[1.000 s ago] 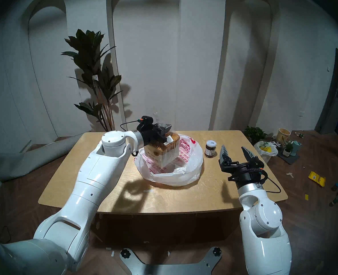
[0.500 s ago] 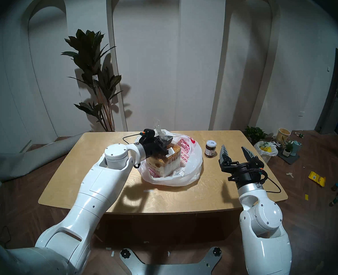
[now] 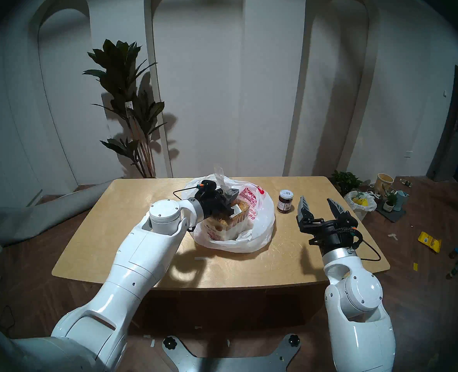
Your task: Bag the groceries: heavy items first, fragile items on top
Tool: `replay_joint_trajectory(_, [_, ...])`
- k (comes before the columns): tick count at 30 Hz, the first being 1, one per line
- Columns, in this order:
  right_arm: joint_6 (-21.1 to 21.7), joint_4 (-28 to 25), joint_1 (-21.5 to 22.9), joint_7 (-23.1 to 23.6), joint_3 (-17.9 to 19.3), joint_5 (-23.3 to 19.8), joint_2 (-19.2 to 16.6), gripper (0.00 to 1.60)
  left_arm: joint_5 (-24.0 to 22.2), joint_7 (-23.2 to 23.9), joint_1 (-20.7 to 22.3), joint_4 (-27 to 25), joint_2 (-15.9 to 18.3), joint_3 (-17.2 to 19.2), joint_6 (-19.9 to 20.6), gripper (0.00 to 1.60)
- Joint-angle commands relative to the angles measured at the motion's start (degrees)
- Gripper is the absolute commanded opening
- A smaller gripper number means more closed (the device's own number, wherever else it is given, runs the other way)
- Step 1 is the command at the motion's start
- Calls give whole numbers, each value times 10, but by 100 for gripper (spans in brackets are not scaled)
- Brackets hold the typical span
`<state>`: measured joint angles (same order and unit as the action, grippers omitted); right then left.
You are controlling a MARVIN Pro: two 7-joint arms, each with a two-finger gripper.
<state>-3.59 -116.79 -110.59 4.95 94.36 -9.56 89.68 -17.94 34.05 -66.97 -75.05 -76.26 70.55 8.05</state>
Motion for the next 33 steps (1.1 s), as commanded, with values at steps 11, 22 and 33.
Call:
replay_joint_trajectory(11, [-1, -14, 1, -1, 1, 1, 0, 160, 0, 11, 2, -24, 1, 2, -12, 0])
replay_joint_trajectory(22, [-1, -14, 1, -1, 1, 1, 0, 160, 13, 11, 0, -25, 1, -6, -6, 68])
replay_joint_trajectory(33, [-2, -12, 3, 0, 1, 1, 0, 160, 7, -2, 7, -79, 26, 41, -4, 160])
